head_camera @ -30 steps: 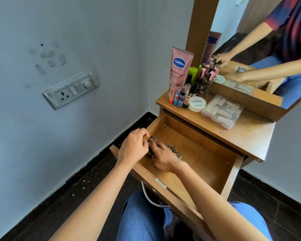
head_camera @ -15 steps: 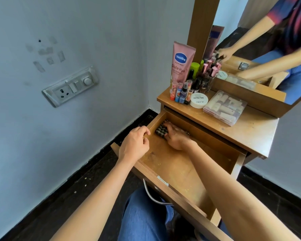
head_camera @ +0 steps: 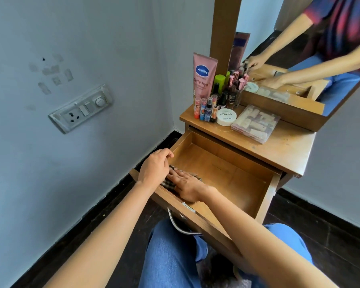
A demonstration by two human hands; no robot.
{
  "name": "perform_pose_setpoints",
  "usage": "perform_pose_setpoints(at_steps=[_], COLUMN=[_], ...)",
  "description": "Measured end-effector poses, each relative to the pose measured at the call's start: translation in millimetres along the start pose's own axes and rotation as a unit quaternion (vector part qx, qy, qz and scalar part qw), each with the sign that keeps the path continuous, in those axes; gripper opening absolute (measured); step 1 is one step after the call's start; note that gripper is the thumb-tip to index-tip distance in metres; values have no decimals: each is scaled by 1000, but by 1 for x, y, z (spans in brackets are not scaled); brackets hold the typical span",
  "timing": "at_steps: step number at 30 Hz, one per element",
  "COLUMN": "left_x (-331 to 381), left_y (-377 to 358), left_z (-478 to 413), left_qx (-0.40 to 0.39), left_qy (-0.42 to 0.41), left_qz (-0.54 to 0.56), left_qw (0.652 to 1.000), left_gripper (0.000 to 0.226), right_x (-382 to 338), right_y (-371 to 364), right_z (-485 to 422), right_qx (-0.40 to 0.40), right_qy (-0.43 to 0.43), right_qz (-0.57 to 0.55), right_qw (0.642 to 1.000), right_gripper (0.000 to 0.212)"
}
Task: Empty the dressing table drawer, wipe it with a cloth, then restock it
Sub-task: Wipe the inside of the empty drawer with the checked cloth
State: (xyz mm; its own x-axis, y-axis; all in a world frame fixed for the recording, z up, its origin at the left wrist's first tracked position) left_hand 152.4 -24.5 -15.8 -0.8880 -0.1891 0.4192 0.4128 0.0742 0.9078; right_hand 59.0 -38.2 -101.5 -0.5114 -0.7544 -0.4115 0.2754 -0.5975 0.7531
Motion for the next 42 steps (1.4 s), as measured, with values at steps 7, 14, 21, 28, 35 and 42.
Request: perform_pose_setpoints(at_steps=[7,14,21,28,35,42], left_x=[-8,-14,-13,-13,-13,-14], left_y=[-4,3,8,5,5,2], left_z=[3,5,6,7,7,8], left_qx=[-54,-15,7,4,-5,-7], left_qy=[-1,47,59,55,45,56], left_qz=[-44,-16,-18,-3,-7,3], left_qw=[998,999,998,998,999,998], left_gripper=[34,29,30,31,31,31], right_x=[69,77,25,-8,-11,23], right_y=[37,35,7,-8,-10,-39], right_z=[8,-5,-15,-12,5,58], right_qx=[46,90,48,-23,-49,-92], right_qy=[-93,-106,-21,94,91,103], right_qz=[-30,0,71,71,96,74], right_qw=[994,990,996,993,990,988], right_gripper=[62,58,58,55,57,56])
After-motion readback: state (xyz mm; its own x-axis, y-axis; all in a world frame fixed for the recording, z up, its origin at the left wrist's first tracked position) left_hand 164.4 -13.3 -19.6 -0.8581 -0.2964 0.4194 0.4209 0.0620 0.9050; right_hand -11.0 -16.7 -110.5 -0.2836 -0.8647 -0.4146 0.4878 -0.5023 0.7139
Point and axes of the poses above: each hand's wrist, its own z-axis away from the middle knuckle, its own y-axis out of the back of the hand, x = y × z, the point moved 8 cm from there along -z, towards the middle knuckle, and after that the axes turned 13 degrees about -x, right-handed, at the moved point
